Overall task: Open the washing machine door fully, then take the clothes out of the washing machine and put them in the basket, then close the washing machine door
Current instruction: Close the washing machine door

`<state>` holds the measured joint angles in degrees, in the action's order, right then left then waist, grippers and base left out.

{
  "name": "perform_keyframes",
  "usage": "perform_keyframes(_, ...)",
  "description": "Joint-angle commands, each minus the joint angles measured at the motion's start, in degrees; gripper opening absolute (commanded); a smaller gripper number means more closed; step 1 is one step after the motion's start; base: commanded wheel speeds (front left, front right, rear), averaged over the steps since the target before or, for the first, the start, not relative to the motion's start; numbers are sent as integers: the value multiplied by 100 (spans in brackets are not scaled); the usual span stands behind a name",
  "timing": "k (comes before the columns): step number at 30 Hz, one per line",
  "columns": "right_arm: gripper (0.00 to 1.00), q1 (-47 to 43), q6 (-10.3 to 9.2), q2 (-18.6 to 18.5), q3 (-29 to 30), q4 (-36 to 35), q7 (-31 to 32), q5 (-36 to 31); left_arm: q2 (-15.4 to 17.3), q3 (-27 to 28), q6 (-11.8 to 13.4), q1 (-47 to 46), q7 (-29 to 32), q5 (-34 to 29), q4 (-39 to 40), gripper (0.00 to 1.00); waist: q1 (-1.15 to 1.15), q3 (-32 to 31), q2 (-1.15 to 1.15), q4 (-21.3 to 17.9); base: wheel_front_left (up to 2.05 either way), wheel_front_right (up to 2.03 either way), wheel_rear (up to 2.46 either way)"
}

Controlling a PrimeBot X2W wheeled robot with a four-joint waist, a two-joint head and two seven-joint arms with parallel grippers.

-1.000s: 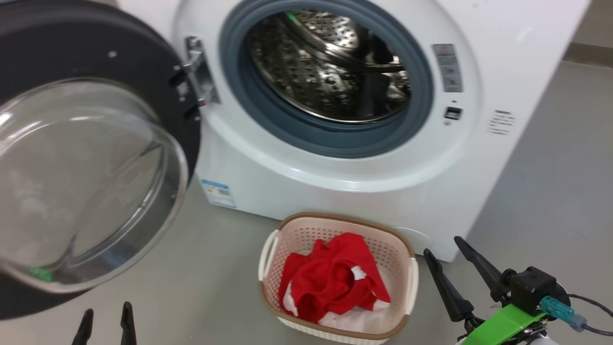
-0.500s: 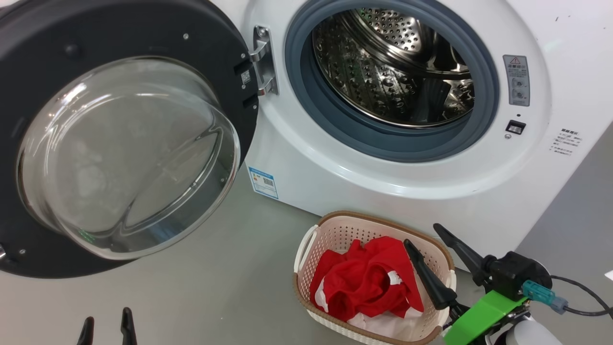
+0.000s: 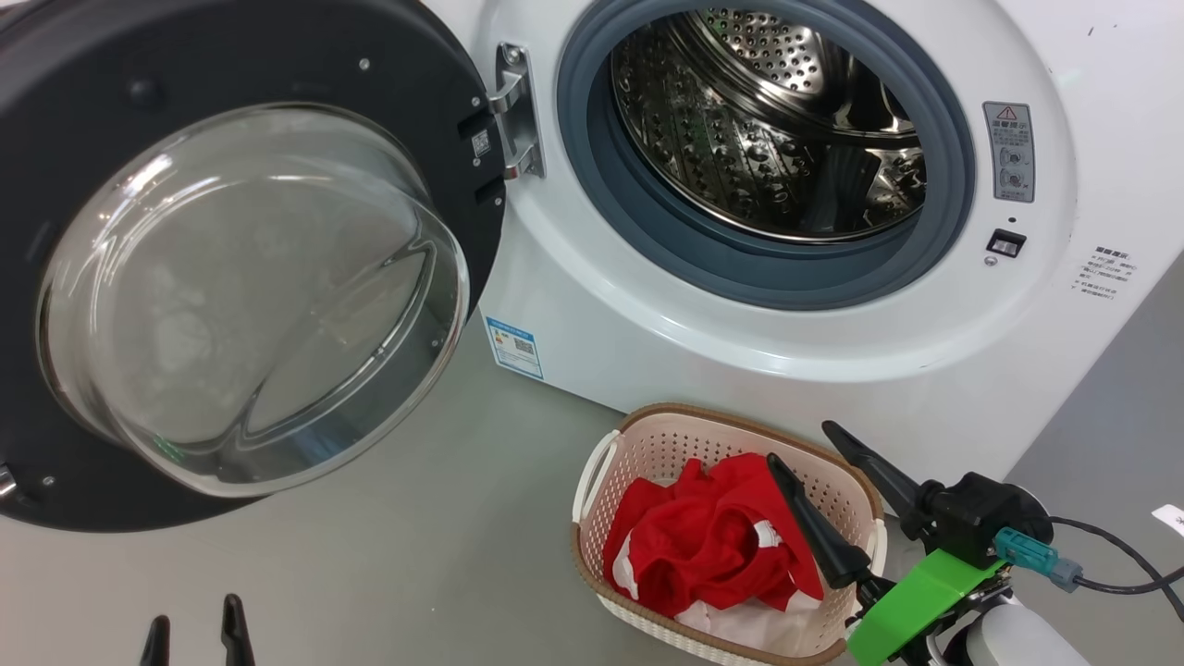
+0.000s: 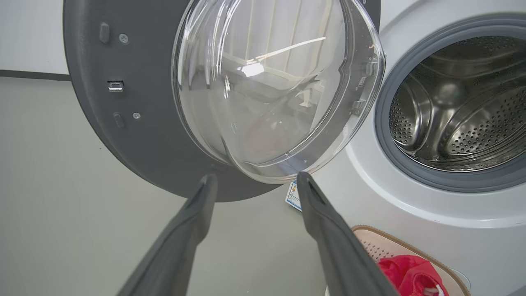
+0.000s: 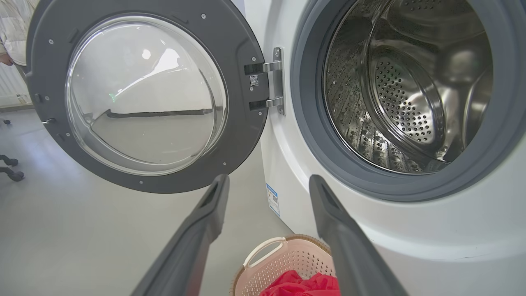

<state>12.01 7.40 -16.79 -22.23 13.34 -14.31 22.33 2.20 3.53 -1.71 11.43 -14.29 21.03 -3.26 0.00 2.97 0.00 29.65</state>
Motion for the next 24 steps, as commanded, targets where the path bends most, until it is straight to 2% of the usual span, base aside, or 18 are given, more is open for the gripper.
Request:
perform_keyframes(1, 100, 141, 9, -57, -124, -115, -69, 120, 68, 174, 31, -115, -71, 42, 191, 100, 0, -1, 0, -1, 0, 0, 0)
perform_keyframes(2, 100, 138, 9, -59, -121, -113, -69, 122, 68, 194, 25, -134, -71, 75, 244, 70, 0, 0, 0, -2, 0, 0, 0)
perform_keyframes(3, 100, 134, 9, -62, -116, -113, -69, 124, 68, 224, 9, -159, -71, 120, 308, 32, 0, 3, 0, -2, 0, 0, 0)
perform_keyframes(4, 100, 128, 9, -65, -108, -116, -69, 123, 68, 278, -16, -200, -71, 172, 401, 0, 0, 5, 0, -1, 0, 0, 0)
perform_keyframes(9, 100, 109, 9, -95, -44, -136, -69, 107, 136, 803, -276, -611, -71, 118, 1163, 0, 0, 44, 0, 11, 0, 0, 0)
perform_keyframes(11, 100, 114, 9, -100, -14, -141, -69, 98, 310, 1046, -375, -876, -71, 87, 1467, 0, 0, 67, 0, 15, 0, 0, 0)
perform_keyframes(14, 100, 97, 9, -92, 37, -168, -69, 71, 845, 1531, -506, -1565, -71, 351, 1661, 0, 0, 109, 0, 16, 0, 0, 0)
perform_keyframes(18, 100, 75, 9, -105, 102, -201, -69, 35, 1583, 1931, -557, -2433, -71, 866, 1201, 0, 0, 223, 0, 27, 0, 0, 0)
perform_keyframes(24, 100, 46, 9, -153, 179, -230, -69, 3, 2684, 1969, -575, -3827, 285, 2250, -423, 0, 0, 355, 0, 22, 0, 0, 0)
